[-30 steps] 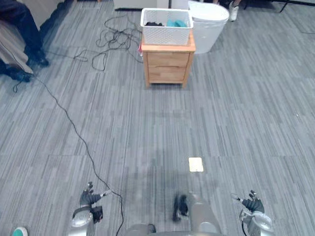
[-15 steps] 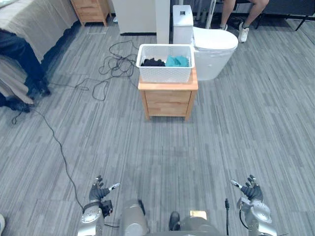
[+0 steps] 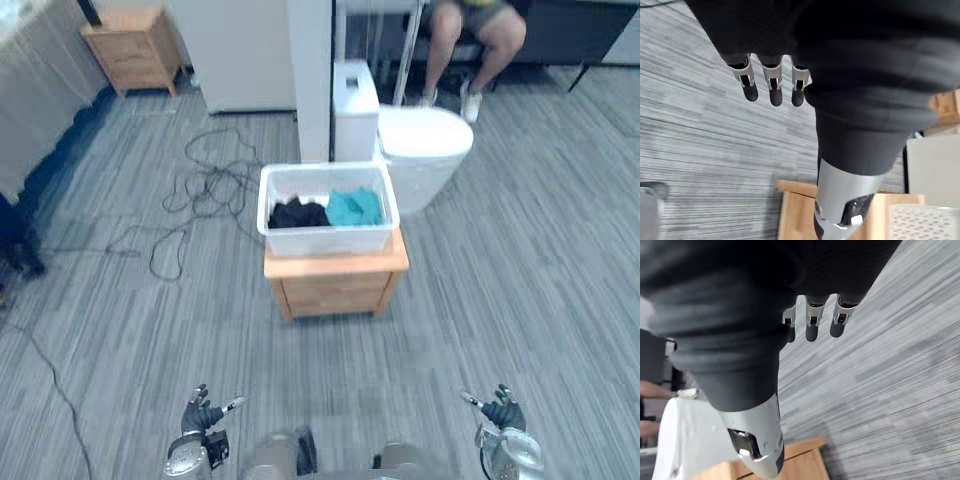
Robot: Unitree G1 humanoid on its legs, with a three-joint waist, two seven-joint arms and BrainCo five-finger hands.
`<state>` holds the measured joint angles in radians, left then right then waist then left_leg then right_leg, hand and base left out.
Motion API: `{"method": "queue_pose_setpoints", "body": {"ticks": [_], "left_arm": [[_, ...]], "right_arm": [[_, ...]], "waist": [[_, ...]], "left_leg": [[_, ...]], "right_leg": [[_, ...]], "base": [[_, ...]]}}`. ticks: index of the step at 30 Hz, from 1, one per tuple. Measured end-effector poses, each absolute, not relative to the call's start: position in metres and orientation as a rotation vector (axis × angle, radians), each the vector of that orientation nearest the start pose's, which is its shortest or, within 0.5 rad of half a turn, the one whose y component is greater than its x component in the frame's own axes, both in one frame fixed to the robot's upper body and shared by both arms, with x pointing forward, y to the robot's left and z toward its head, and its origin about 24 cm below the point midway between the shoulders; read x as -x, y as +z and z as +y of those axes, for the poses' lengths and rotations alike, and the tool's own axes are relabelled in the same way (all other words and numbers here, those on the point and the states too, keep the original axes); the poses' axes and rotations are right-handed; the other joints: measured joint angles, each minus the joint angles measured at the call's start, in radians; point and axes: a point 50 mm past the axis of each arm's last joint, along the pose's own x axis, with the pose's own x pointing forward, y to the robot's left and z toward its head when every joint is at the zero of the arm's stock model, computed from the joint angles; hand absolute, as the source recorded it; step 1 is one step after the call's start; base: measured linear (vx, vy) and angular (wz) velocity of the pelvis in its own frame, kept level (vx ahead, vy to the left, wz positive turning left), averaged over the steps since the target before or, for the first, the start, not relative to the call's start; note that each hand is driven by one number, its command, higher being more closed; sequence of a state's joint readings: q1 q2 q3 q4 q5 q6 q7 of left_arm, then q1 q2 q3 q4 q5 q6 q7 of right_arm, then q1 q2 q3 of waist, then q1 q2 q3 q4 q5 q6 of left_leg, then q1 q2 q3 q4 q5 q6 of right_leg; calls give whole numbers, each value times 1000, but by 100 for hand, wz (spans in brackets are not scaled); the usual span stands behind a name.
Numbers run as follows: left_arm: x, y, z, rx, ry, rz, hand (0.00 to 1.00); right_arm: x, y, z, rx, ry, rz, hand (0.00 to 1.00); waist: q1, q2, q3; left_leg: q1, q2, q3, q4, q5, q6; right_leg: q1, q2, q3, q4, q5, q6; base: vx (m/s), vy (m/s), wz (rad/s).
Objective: Pick up the laundry basket with both hands and put the clothes into the washing machine.
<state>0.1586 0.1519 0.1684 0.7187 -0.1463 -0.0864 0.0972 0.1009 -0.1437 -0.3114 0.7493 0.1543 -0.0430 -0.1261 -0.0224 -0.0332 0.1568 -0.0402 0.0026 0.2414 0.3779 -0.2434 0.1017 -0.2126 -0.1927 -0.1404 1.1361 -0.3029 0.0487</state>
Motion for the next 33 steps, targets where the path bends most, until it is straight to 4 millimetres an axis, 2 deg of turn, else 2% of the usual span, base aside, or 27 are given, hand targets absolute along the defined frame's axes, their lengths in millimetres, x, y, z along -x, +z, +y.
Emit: {"method": "queue_pose_setpoints", "body": {"ticks": [2, 3, 4, 5, 6, 7, 8, 9, 10, 11, 13, 14, 16, 18, 19, 21, 23, 24, 27, 33], "left_arm": [[-135, -115, 247, -13, 400, 739, 0], [-138, -114, 249, -18, 401, 733, 0], [-139, -114, 249, -16, 403, 732, 0], [-136, -115, 251, -21, 406, 742, 0], [-134, -115, 253, -29, 408, 748, 0], [-129, -120, 251, -21, 412, 781, 0], [-126, -122, 249, -11, 411, 791, 0], [-125, -123, 247, -4, 415, 793, 0], [-123, -124, 243, 22, 426, 795, 0], [-125, -124, 238, 47, 431, 783, 0], [-123, -123, 236, 51, 429, 778, 0], [-125, -121, 236, 52, 425, 764, 0], [-131, -118, 232, 64, 419, 737, 0], [-133, -117, 228, 77, 416, 727, 0], [-134, -118, 225, 86, 414, 727, 0], [-134, -118, 223, 98, 416, 728, 0], [-134, -118, 223, 99, 417, 727, 0], [-134, -118, 223, 98, 416, 725, 0], [-134, -117, 227, 87, 419, 721, 0], [-139, -99, 246, 23, 425, 638, 0]], "right_arm": [[-139, -113, -263, -64, -555, 745, 0], [-141, -112, -264, -67, -558, 740, 0], [-140, -112, -265, -64, -562, 741, 0], [-136, -114, -266, -62, -566, 753, 0], [-130, -117, -266, -62, -570, 772, 0], [-120, -119, -272, -50, -588, 804, 0], [-119, -119, -273, -57, -602, 803, 0], [-122, -117, -274, -59, -603, 788, 0], [-126, -112, -275, -55, -599, 755, 0], [-127, -109, -275, -53, -598, 739, 0], [-131, -107, -269, -77, -592, 713, 0], [-134, -105, -266, -84, -588, 692, 0], [-138, -100, -268, -87, -595, 664, 0], [-138, -99, -271, -91, -609, 655, 0], [-135, -99, -273, -92, -621, 657, 0], [-129, -101, -274, -100, -639, 669, 0], [-126, -101, -269, -112, -640, 665, 0], [-125, -99, -269, -111, -640, 658, 0], [-128, -95, -270, -105, -635, 635, 0], [-149, -70, -273, -51, -593, 496, 0]], "waist": [[-11, 0, 1], [-21, 10, 12], [-25, 3, 13], [-25, -2, 12], [-25, -20, 2], [-23, -31, -7], [-13, -8, -14], [-15, -10, -14], [-23, 8, 0], [-14, 26, 13], [0, 26, 14], [10, 15, 14], [22, 12, 12], [35, 21, 8], [31, 36, 1], [33, 52, -15], [31, 24, -31], [28, 18, -35], [28, 18, -42], [15, 21, -45]], "left_leg": [[58, 4, -8, -37, 0, -1], [108, 16, -10, -64, -6, -12], [137, 29, -15, -72, -17, -31], [167, 28, -22, -87, -37, -65], [184, 13, -26, -92, -50, -89], [215, 28, -52, -86, -79, -136], [210, 58, -51, -54, -63, -167], [193, 69, -51, -8, -54, -182], [128, 111, -52, 161, -28, -226], [45, 177, -51, 359, -8, -253], [-37, 242, -39, 520, -22, -231], [-72, 247, -37, 513, -37, -207], [-119, 235, -40, 395, -49, -187], [-126, 217, -55, 209, -43, -191], [-121, 207, -62, 100, -12, -197], [-104, 206, -64, 10, 47, -196], [-64, 166, -38, -54, 56, -185], [-55, 149, -29, -70, 57, -184], [-39, 123, -18, -102, 61, -175], [10, 100, -18, -173, 72, -163]], "right_leg": [[-60, 5, -34, -87, -6, 2], [-105, 21, -55, -221, -5, 1], [-130, 42, -65, -334, 2, -1], [-140, 70, -76, -530, 64, 1], [-136, 79, -73, -647, 152, -11], [-138, 92, -75, -641, 239, -118], [-127, 105, -82, -636, 189, -123], [-118, 111, -88, -642, 173, -123], [-80, 127, -103, -666, 150, -128], [-23, 157, -109, -704, 140, -139], [62, 189, -110, -759, 131, -153], [102, 192, -103, -787, 129, -157], [134, 194, -83, -824, 129, -156], [143, 196, -72, -826, 122, -143], [148, 203, -70, -825, 113, -127], [155, 215, -54, -822, 93, -99], [160, 176, -36, -826, 81, -75], [160, 159, -30, -827, 75, -63], [166, 140, -20, -849, 79, -48], [210, 137, -17, -916, 93, -33]], "base": [[498, -5, 38], [437, -49, 48], [639, -117, 56], [529, -108, 42], [656, -151, 43], [546, -121, 19], [546, -143, 12], [503, -162, 11], [478, -196, 18], [455, -194, 9], [407, -156, -24], [378, -127, -31], [343, -67, -36], [254, 31, -34], [218, 95, -17], [208, 135, -16], [194, 159, -11], [166, 182, -5], [111, 126, -4], [75, 32, 2]]}}
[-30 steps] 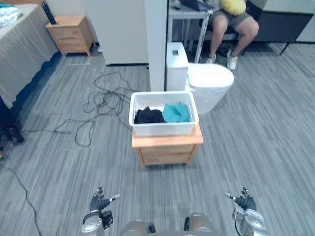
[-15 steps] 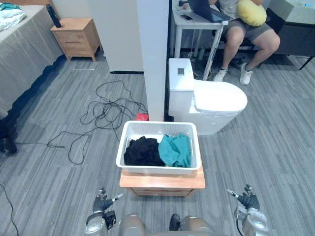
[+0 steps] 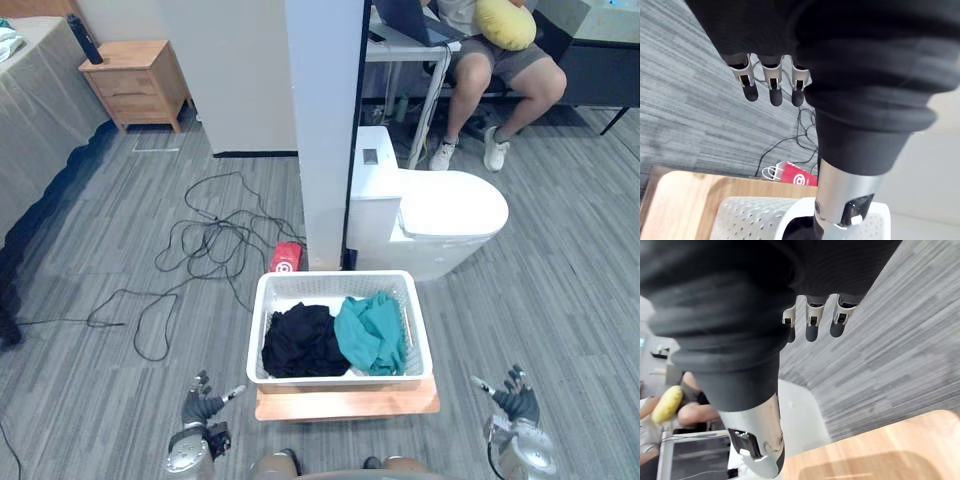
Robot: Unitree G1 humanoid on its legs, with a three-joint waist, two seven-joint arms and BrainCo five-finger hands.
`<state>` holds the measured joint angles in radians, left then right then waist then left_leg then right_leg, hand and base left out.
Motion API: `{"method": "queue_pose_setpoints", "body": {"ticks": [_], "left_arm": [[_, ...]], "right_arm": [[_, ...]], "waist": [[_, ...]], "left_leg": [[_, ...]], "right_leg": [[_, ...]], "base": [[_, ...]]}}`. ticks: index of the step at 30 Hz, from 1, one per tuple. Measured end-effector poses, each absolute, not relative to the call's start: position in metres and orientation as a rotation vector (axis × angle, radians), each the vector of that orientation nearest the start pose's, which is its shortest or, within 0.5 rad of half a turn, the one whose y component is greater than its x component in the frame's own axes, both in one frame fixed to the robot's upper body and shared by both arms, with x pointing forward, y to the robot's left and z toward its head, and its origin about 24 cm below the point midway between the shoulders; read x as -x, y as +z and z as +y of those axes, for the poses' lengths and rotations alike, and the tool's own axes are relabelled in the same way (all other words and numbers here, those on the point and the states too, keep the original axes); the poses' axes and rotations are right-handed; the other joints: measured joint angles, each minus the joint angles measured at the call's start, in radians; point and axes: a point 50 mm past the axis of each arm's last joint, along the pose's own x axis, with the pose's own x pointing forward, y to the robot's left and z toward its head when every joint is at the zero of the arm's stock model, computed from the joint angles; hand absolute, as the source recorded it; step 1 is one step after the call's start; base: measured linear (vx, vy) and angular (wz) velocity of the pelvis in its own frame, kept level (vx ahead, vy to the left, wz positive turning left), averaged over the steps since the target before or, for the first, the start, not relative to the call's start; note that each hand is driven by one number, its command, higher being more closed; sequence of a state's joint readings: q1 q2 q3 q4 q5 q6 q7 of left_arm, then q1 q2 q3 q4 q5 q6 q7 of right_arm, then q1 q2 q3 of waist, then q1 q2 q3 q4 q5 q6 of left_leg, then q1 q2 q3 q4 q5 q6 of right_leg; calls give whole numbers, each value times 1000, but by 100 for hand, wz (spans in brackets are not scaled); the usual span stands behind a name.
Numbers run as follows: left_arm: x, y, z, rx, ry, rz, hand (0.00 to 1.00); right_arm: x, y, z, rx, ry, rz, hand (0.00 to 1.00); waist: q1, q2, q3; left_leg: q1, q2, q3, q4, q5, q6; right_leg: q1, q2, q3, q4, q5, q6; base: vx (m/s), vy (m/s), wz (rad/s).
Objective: Pick up the laundry basket with both hands and put the clothes into the washing machine.
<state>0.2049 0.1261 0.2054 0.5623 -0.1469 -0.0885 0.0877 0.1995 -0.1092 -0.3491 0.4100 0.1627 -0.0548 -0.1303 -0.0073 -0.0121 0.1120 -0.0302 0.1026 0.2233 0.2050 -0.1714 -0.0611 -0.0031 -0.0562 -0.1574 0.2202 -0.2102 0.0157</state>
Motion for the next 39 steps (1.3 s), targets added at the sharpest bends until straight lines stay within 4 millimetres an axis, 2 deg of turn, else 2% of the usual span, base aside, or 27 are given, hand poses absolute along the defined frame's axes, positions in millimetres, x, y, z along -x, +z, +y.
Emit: {"method": "queue_pose_setpoints", "body": {"ticks": [7, 13, 15, 19, 24, 27, 29, 31, 33, 36, 39], "left_arm": [[-151, -92, 244, 1, 398, 591, 0], [-181, -82, 228, -74, 303, 534, 0], [-193, -80, 220, -108, 273, 524, 0], [-210, -79, 213, -144, 253, 518, 0], [-221, -79, 211, -174, 277, 526, 0], [-235, -75, 210, -200, 313, 520, 0], [-256, -62, 208, -218, 334, 477, 0], [-269, -53, 206, -220, 339, 447, 0], [-288, -37, 204, -249, 326, 392, 0], [-314, -11, 195, -243, 307, 301, 0], [-327, 6, 191, -235, 310, 243, 0]], "right_arm": [[-173, -56, -273, 61, -496, 444, 0], [-202, -55, -248, 143, -357, 433, 0], [-215, -54, -239, 161, -322, 426, 0], [-235, -49, -226, 182, -297, 402, 0], [-257, -45, -206, 199, -248, 388, 0], [-280, -33, -191, 214, -225, 345, 0], [-300, -20, -186, 225, -230, 317, 0], [-309, -12, -185, 228, -248, 302, 0], [-321, 0, -184, 222, -258, 276, 0], [-331, 12, -185, 199, -284, 249, 0], [-333, 15, -185, 181, -294, 240, 0]], "waist": [[-6, 22, -5], [-8, 43, 6], [-8, 51, 25], [-8, 49, 69], [-6, 47, 115], [-3, 44, 158], [8, 40, 204], [23, 35, 229], [23, 33, 243], [23, 31, 261], [24, 26, 271]], "left_leg": [[12, -7, -2, -66, 24, 5], [2, -15, -3, -126, 72, 13], [-27, -18, -4, -137, 92, 14], [-89, -22, -4, -145, 131, 21], [-152, -24, -8, -164, 184, 23], [-212, -20, -4, -150, 201, 26], [-245, -15, -5, -135, 211, 27], [-259, -12, -3, -121, 213, 27], [-298, -11, -6, -116, 226, 30], [-329, -13, -14, -119, 242, 33], [-340, -13, -15, -118, 242, 33]], "right_leg": [[16, 17, 21, -86, 52, -3], [-3, 20, 31, -138, 107, -4], [-37, 19, 33, -139, 123, -2], [-103, 20, 37, -141, 152, -4], [-177, 20, 44, -140, 190, -7], [-246, 19, 54, -114, 207, -6], [-291, 17, 56, -75, 209, -8], [-310, 17, 61, -54, 209, -8], [-358, 12, 60, -25, 209, -9], [-393, 8, 50, -8, 212, -12], [-409, 6, 49, 6, 209, -14]], "base": [[55, 12, -8], [-17, 12, -5], [-98, 23, -4], [-154, 8, -3], [-181, -4, -2], [-205, -9, -7], [-193, -19, -2], [-141, -7, -2], [-117, -2, 3], [-54, -1, 8], [-12, -2, 2]]}}
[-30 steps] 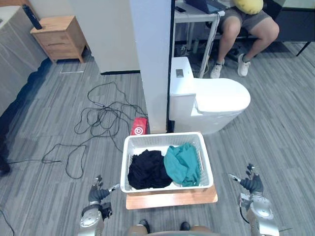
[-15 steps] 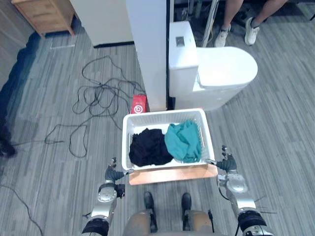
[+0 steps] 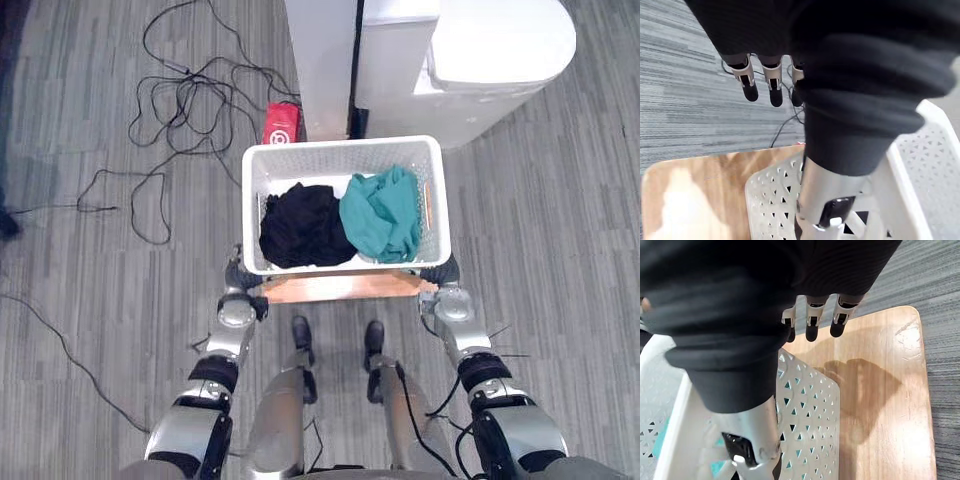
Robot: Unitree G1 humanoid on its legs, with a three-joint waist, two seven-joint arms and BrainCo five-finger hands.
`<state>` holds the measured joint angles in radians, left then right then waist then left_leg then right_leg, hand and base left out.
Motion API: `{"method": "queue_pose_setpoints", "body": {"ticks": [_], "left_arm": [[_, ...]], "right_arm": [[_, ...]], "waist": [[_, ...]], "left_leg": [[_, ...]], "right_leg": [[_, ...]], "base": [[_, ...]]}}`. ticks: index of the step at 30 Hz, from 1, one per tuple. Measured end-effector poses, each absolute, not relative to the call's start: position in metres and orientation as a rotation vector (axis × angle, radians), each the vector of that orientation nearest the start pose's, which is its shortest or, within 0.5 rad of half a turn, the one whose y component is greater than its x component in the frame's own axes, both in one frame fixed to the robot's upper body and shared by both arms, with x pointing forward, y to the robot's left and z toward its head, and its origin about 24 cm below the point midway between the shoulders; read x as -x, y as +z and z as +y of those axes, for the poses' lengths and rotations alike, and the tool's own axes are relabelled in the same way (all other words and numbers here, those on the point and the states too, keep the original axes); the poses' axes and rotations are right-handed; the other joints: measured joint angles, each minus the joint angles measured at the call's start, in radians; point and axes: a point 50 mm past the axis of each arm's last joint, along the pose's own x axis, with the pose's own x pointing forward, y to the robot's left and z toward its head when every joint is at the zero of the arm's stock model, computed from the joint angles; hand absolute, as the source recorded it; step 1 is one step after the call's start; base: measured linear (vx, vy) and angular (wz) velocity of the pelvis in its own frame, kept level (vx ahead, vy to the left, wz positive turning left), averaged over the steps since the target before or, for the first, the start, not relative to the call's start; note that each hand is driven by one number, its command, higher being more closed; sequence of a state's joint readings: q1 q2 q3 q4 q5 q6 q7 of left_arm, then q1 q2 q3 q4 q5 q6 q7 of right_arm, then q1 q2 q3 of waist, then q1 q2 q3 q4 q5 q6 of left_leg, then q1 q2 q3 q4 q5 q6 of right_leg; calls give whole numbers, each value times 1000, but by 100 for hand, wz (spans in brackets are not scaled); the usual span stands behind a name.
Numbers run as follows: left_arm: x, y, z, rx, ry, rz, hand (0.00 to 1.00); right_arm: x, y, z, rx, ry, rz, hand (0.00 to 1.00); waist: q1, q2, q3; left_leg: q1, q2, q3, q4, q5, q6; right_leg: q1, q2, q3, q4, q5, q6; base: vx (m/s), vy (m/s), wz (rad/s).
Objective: Pick up the laundry basket with both hands and put the clothes into the washing machine.
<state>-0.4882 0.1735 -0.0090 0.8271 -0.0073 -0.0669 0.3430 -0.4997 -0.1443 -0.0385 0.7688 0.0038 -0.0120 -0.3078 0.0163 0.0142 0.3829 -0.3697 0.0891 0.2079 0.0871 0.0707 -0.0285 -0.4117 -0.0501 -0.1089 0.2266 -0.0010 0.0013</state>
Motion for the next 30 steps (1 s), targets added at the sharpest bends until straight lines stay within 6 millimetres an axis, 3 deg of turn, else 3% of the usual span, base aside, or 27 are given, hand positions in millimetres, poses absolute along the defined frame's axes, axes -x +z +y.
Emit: {"method": "queue_pose_setpoints", "body": {"ticks": [9, 15, 21, 26, 30], "left_arm": [[-322, 13, 186, -212, 303, 176, 0], [-290, -13, 197, -209, 328, 243, 0], [-268, -14, 225, -199, 420, 235, 0], [-266, 9, 243, -184, 480, 133, 0], [-271, 32, 240, -159, 478, 22, 0]], "right_arm": [[-323, 15, -190, 107, -351, 218, 0], [-283, -14, -217, 105, -446, 288, 0], [-244, -28, -248, 175, -536, 332, 0], [-243, 1, -264, 211, -581, 202, 0], [-250, 29, -262, 203, -586, 75, 0]], "waist": [[6, -2, 4], [15, -3, 4], [22, -3, 4], [23, -4, 3], [27, -9, 1]], "left_leg": [[4, 1, -5, 1, 3, 4], [56, 2, -8, 1, -14, -4], [67, 12, -11, 27, -35, -7], [55, 18, -7, 69, -69, -6], [30, 21, -6, 100, -86, -1]], "right_leg": [[-4, -1, -4, 29, -29, -7], [38, -2, -9, 52, -67, -7], [65, 2, -21, 53, -78, -8], [72, 3, -21, 52, -83, -5], [61, 3, -21, 54, -84, -4]], "base": [[45, -12, 3], [33, -11, 3], [13, -3, 2], [1, 6, -1], [10, 4, 0]]}}
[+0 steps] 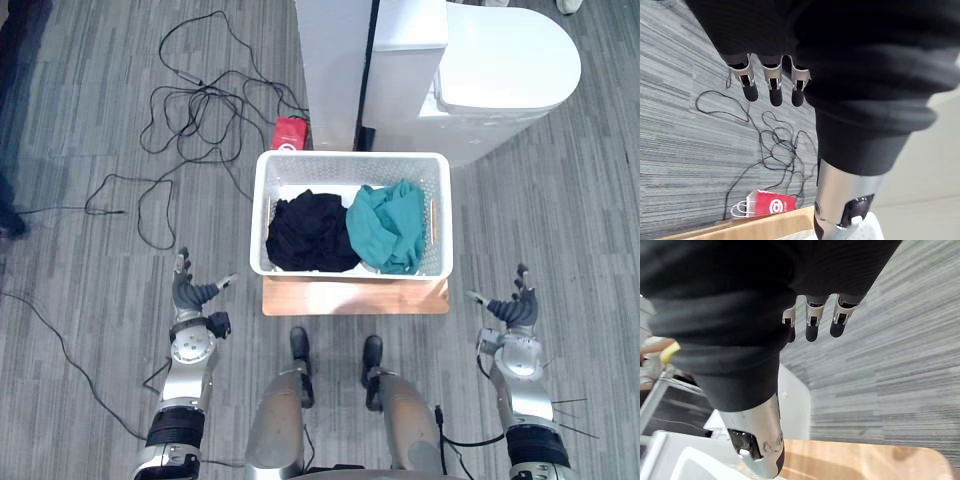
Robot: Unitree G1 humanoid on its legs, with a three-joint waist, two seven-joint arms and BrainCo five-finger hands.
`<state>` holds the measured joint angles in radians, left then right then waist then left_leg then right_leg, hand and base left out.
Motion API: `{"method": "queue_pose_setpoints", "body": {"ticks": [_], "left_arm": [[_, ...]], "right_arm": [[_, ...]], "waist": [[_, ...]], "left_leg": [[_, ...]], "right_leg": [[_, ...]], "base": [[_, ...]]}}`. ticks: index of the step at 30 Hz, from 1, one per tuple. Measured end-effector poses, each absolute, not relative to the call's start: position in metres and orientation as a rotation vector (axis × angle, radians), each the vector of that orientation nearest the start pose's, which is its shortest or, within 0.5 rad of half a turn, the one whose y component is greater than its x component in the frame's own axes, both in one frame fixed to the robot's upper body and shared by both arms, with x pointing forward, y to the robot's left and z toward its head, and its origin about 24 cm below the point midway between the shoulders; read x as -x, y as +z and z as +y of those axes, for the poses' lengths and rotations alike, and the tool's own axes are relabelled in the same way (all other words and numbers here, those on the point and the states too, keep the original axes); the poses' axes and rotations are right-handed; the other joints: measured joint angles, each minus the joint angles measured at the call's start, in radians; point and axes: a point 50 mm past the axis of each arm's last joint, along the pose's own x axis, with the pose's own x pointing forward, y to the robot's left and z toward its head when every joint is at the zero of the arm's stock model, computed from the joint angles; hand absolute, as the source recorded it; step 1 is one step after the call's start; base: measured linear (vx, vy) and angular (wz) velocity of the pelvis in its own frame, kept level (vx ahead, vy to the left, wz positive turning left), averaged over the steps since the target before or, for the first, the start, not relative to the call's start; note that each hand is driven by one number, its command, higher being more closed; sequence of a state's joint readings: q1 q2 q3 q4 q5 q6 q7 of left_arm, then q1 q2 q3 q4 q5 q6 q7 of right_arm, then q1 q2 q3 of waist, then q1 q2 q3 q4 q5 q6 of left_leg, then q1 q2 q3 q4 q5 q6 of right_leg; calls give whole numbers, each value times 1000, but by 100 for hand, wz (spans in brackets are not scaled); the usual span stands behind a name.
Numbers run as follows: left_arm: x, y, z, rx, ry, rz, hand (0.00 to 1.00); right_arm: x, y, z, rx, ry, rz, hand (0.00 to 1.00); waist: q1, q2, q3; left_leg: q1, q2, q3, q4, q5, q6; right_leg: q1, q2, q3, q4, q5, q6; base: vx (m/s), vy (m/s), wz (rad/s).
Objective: Pick up the laundry basket with both hands and put the clothes into the washing machine.
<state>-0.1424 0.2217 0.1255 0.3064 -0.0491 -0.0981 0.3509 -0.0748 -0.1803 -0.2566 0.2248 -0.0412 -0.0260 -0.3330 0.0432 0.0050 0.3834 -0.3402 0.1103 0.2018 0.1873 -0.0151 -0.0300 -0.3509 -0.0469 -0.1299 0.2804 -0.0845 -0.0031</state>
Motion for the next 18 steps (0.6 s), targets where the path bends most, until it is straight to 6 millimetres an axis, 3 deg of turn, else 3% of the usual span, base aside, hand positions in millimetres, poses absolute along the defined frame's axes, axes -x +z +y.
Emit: {"method": "queue_pose_setpoints", "body": {"ticks": [6, 9, 12, 18], "left_arm": [[-282, 61, 222, -77, 448, -113, 0], [-296, 70, 199, -79, 370, -146, 0], [-315, 67, 176, -94, 293, -108, 0], [-342, 70, 169, -124, 291, -44, 0]], "right_arm": [[-272, 71, -245, 96, -583, -128, 0], [-293, 91, -220, 57, -489, -204, 0], [-312, 109, -193, 28, -394, -253, 0], [-336, 108, -181, 24, -365, -195, 0]], "waist": [[1, -2, -1], [4, -2, 0], [4, -2, 0], [1, -3, 0]], "left_leg": [[-44, 7, -1, 59, -27, 5], [-59, 8, 2, 68, -27, 5], [-72, 9, 13, 78, -27, 5], [-130, 12, 17, 97, -25, 7]], "right_leg": [[-25, -1, -1, 19, -5, -2], [-50, -3, 3, 41, -10, -3], [-77, -4, 16, 69, -16, -2], [-143, -6, 23, 100, -16, -2]], "base": [[41, 17, -1], [-13, -7, -3], [-52, -19, -8], [-55, -14, -4]]}}
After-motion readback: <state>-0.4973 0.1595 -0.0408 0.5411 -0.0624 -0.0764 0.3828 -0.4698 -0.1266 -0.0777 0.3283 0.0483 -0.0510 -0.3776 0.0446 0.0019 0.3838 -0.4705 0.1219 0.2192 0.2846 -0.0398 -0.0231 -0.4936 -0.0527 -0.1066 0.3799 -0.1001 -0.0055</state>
